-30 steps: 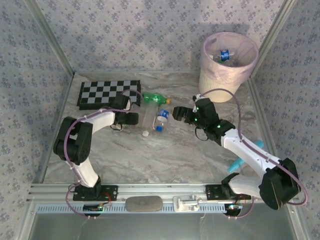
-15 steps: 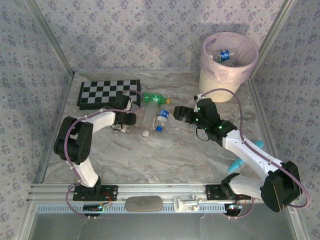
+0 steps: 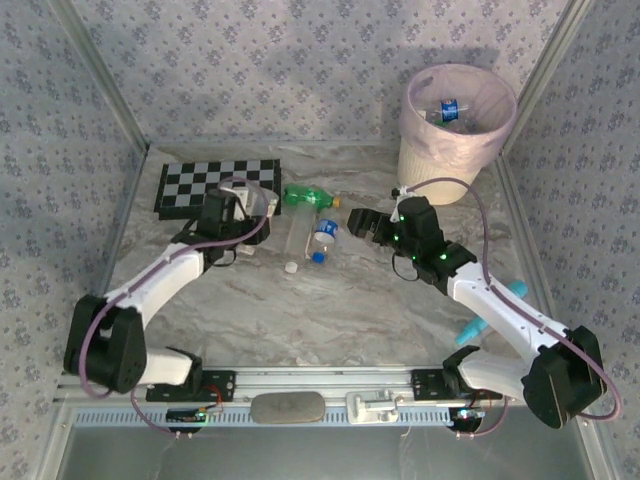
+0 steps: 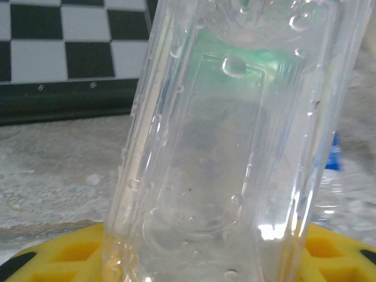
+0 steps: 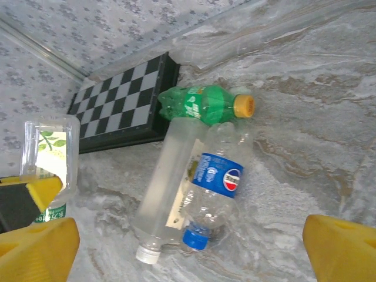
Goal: Put the plastic bottles in the bin
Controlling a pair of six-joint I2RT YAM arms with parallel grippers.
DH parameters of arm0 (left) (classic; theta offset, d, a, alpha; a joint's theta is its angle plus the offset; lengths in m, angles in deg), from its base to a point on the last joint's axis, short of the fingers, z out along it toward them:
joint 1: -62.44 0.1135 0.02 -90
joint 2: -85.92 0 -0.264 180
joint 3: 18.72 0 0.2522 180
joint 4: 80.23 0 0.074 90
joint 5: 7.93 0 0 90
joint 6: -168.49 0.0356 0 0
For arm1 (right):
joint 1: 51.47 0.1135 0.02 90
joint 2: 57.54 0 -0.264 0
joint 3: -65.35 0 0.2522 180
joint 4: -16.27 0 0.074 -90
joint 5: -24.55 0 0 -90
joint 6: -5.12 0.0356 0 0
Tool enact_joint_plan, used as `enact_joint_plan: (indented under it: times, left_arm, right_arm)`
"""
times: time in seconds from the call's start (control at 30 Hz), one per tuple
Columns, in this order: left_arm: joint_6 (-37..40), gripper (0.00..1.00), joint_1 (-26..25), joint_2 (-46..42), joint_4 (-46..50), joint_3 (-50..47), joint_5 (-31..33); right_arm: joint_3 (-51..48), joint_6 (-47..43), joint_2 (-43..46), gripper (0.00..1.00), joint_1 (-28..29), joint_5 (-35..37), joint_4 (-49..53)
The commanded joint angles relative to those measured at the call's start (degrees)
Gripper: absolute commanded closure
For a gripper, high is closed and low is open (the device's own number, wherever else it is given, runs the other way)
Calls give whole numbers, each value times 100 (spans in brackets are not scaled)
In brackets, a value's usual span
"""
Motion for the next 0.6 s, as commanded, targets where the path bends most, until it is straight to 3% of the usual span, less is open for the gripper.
enact_joint_plan:
  times: [0.0,0.3,0.57]
  left_arm:
    - [-299,65,-97,-495,-550,-200,-492]
    - [-96,65,-705,-1551,-1102,-648,-674]
    - [197,65,-1312,-1584,-1168,-724,-243]
  right_arm:
    - [169,195,-105,2,0,-471,-319]
    - [588,244,-411,8,369,-1664,-1127]
    - [1129,-30,-728,10,757,-2031,-1095]
